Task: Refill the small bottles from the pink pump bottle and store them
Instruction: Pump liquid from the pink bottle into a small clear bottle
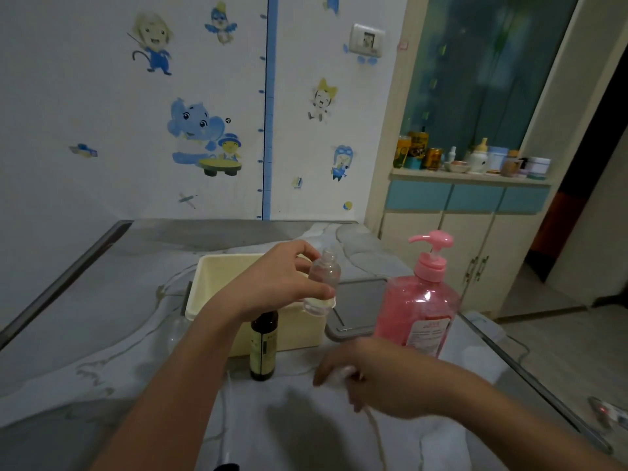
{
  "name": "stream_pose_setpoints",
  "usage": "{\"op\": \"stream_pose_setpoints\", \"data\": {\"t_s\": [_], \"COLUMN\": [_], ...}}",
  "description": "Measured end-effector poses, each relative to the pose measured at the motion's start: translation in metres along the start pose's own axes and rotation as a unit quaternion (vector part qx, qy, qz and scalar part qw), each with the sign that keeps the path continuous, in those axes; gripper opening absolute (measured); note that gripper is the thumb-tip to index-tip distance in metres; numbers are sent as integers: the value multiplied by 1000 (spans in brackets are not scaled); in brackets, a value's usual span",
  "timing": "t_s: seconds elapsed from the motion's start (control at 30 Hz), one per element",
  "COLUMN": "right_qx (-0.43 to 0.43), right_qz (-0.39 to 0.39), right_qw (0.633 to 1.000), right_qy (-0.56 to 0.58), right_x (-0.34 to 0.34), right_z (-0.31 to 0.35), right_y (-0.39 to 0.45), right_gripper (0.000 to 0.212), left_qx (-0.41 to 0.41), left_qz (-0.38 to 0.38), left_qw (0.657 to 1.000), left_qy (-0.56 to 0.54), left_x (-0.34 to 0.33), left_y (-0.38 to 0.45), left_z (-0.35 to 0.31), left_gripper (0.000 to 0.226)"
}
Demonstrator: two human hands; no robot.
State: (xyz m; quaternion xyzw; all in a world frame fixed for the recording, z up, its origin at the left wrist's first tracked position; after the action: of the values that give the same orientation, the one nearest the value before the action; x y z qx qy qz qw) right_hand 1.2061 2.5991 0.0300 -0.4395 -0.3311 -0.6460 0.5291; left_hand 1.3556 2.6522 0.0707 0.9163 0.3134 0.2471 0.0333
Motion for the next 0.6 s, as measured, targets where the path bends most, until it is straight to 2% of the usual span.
{"op": "stream_pose_setpoints", "data": {"t_s": [0.13,0.27,0.37,0.47,0.6], "right_qx": [-3,-26,-35,-16,-10], "right_qz": [-80,-120,-169,-219,-267], "right_qw": [996,990,983,975,963], "right_qy": [27,68,59,35,21], "right_x": [38,73,95,114,134], "right_z": [5,13,18,26,36], "right_y": [1,-2,0,5,15], "right_gripper": [43,22,11,7,14], "left_qx": [0,4,2,-2,-1], "left_qz": [-9,-12,-6,2,3], "left_qw": [1000,1000,1000,1000,1000], "left_qy": [2,-1,0,6,19], "left_x": [2,4,6,6,6], "left_y": [2,2,2,1,0], "left_z": [2,3,2,2,0], "left_gripper": [45,44,46,48,47]}}
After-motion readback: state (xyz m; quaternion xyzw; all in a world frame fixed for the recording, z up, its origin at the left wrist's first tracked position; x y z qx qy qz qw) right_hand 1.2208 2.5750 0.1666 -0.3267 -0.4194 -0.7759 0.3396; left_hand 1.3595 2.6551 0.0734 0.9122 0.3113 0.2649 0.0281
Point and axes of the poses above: each hand's wrist, its own y-axis towards the middle knuckle, its own x-axis out of the back of the hand, z = x × y, the point moved 4 cm from there along y, towards the middle knuckle, and after that the axes turned 9 degrees about -z, right-handed, at the moved point
